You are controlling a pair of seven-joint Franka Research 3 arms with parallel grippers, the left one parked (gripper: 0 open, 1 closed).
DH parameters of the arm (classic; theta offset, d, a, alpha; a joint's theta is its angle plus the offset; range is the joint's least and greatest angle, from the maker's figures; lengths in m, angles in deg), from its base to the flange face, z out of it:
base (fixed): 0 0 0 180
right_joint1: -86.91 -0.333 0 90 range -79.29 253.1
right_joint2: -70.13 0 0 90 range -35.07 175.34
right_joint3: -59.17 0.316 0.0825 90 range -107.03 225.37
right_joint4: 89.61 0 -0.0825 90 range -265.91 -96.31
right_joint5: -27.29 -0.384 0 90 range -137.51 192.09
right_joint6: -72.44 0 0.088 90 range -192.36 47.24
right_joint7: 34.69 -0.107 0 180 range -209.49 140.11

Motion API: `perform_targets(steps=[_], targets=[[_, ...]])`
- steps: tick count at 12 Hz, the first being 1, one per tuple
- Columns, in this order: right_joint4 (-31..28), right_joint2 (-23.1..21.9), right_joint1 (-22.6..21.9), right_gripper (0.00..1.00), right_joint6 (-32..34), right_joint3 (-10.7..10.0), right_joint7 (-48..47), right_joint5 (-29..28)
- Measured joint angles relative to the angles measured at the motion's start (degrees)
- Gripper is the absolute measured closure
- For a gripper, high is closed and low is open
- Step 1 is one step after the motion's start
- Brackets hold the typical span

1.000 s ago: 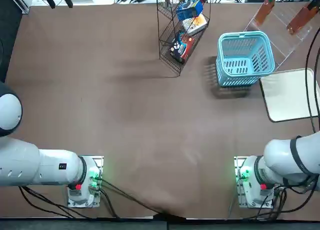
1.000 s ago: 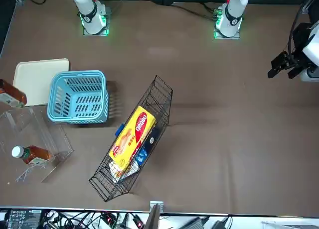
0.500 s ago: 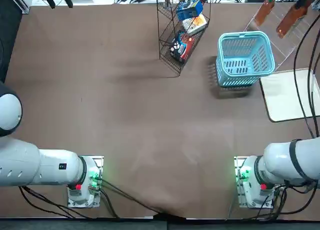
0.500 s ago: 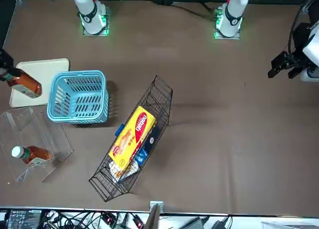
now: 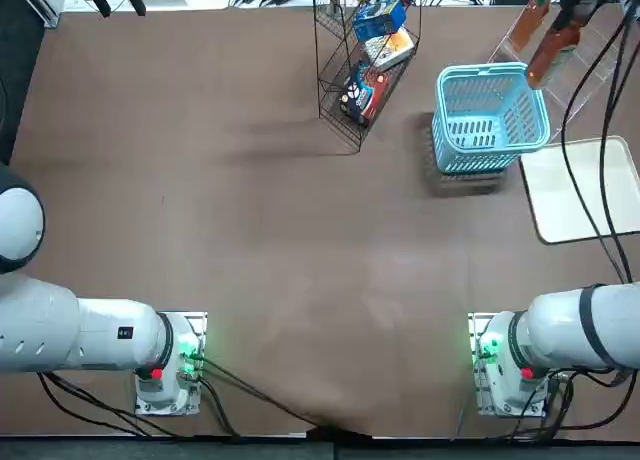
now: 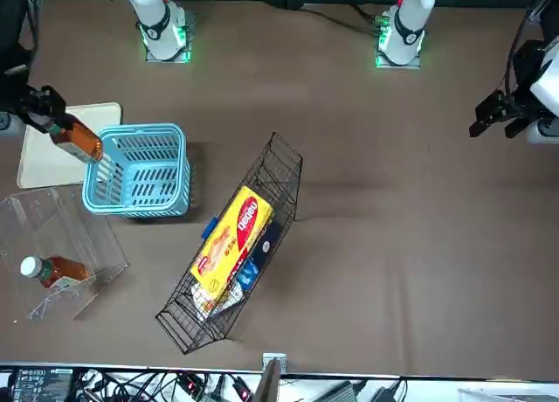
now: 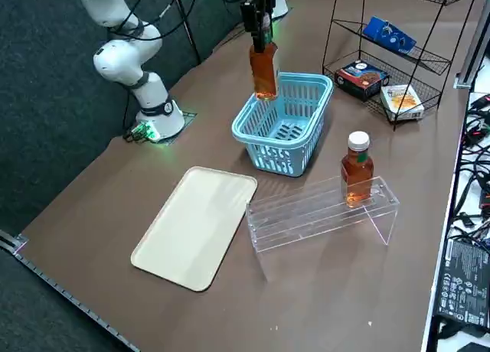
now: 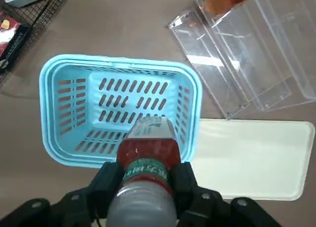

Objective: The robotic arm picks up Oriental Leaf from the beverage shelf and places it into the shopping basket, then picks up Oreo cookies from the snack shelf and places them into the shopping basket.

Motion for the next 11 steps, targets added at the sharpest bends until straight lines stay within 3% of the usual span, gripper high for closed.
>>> perform_targets(steps=[5, 11], targets=[[-6.6, -0.2, -1.6, 0.43, -7.0, 0.0, -3.1, 0.1], [-26.4, 0.2, -1.6, 0.43, -30.4, 0.0, -3.7, 0.1]])
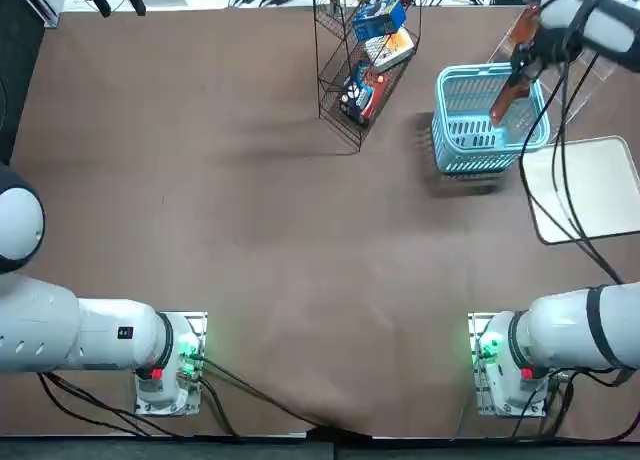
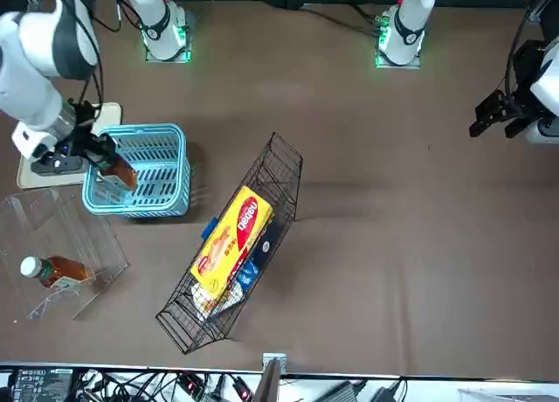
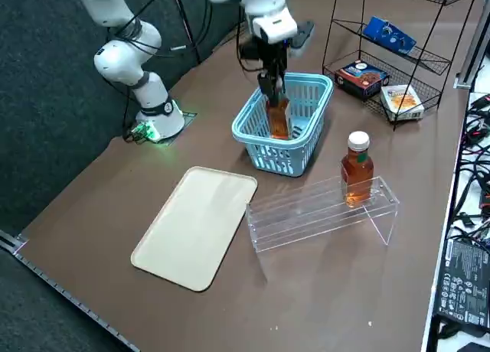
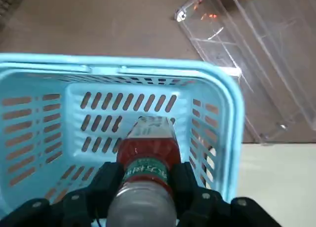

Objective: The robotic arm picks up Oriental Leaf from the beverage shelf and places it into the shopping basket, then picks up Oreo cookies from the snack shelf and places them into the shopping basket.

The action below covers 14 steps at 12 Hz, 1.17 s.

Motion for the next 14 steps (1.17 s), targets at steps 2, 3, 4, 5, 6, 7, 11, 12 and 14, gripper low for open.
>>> perform_targets(steps=[2, 3, 4, 5, 6, 7, 11, 12, 14], targets=[[-4.4, 0.5, 0.0, 0.43, -5.1, 0.0, -0.3, 0.0], [-5.6, 1.2, 0.0, 0.43, -6.3, 0.0, -0.5, 0.0], [-6.2, 2.0, 0.0, 0.43, -7.5, 0.0, -0.6, 0.0], [-6.3, 3.0, 0.0, 0.43, -8.4, 0.0, -0.6, 0.0], [-6.3, 4.0, 0.0, 0.43, -9.1, 0.0, -0.6, 0.0], [-6.3, 4.9, 0.0, 0.43, -9.8, 0.0, -0.7, 0.0], [-6.1, 6.3, 0.0, 0.43, -10.8, 0.0, -0.8, 0.0], [-6.0, 6.3, 0.0, 0.42, -10.8, 0.0, -1.0, 0.0], [-5.8, 6.3, 0.0, 0.26, -10.8, 0.0, -1.8, 0.0]])
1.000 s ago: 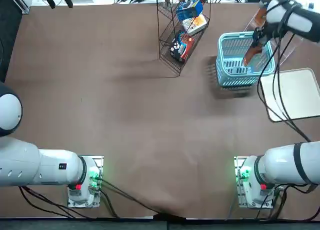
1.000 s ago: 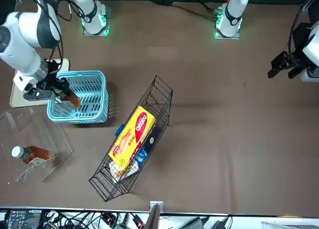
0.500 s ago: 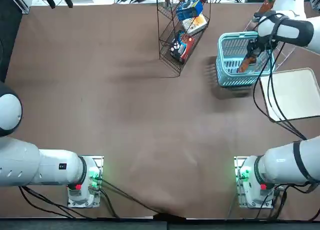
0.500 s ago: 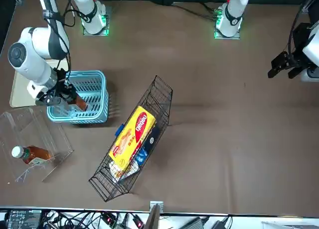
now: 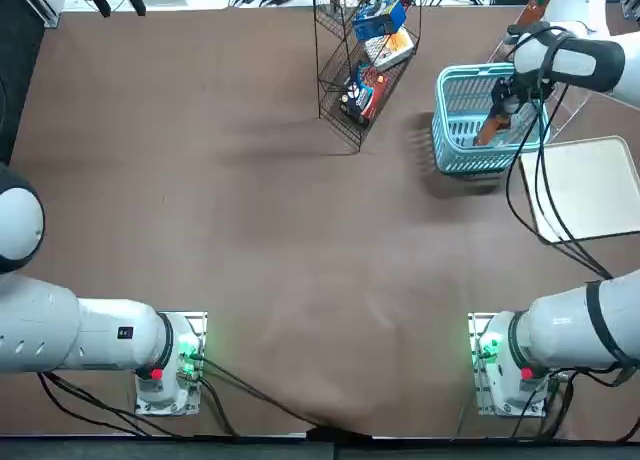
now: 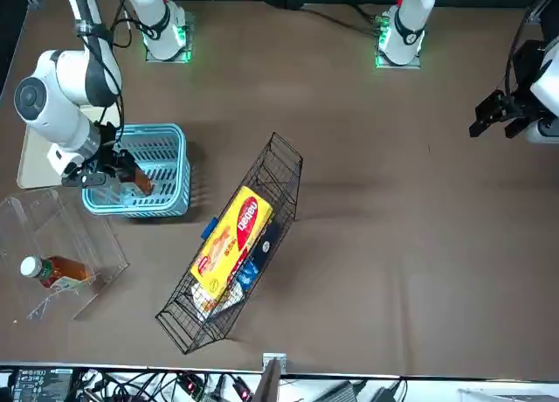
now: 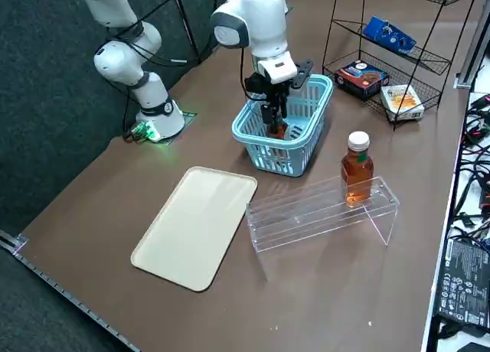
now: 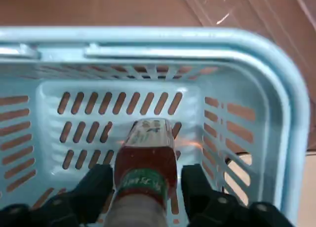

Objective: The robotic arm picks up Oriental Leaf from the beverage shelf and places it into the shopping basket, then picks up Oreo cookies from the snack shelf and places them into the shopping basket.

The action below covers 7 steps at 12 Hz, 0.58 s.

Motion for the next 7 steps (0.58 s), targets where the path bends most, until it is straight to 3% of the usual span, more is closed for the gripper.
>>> perform_targets(steps=[1, 2, 7], targets=[[1.1, 0.0, 0.0, 0.04, 0.2, 0.0, -0.1, 0.0], [2.1, 0.0, 0.0, 0.00, 0.7, 0.0, -0.1, 0.0], [13.3, -0.9, -0.1, 0.00, 14.4, 0.0, -0.3, 0.0]])
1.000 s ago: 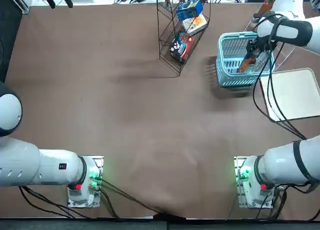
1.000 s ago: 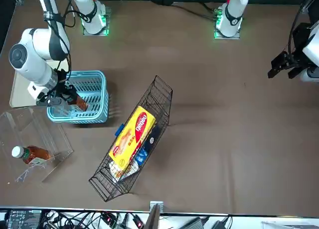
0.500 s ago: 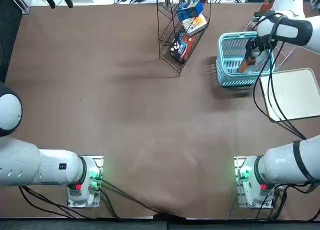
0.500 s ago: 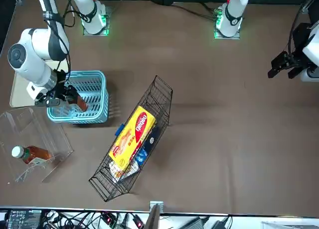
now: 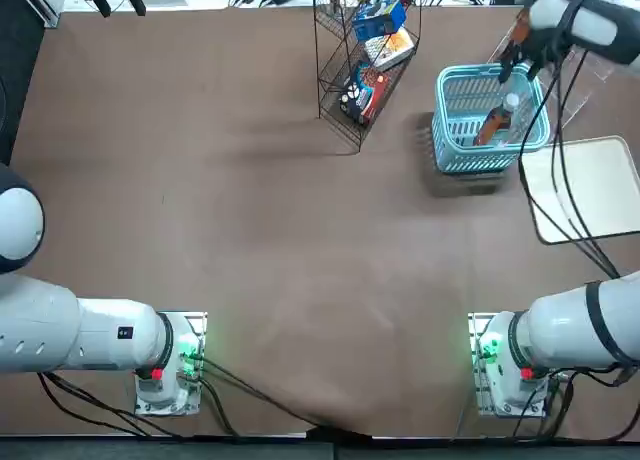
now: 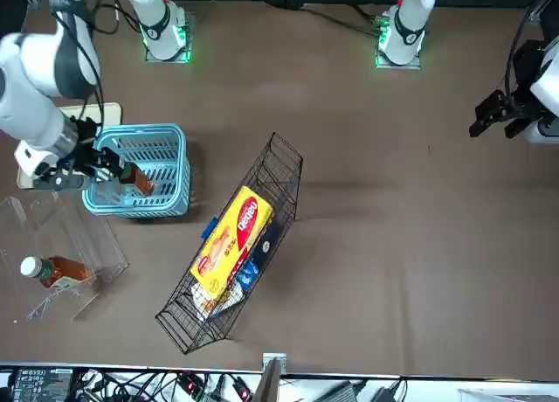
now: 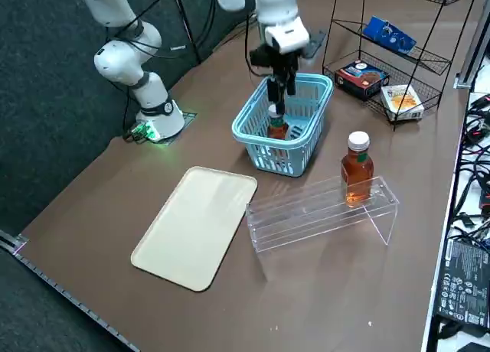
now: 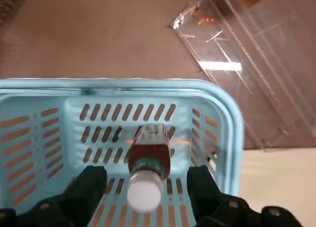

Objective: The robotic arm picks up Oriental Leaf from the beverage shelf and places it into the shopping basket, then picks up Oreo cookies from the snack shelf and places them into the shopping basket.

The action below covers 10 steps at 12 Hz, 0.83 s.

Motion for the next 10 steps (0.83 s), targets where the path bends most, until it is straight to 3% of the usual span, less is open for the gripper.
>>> perform_targets(steps=[6, 10], targets=[[15.0, -2.6, -0.2, 0.00, 20.7, 0.0, 0.0, 0.0], [19.1, -3.2, -0.3, 0.00, 25.5, 0.1, 0.0, -0.1]])
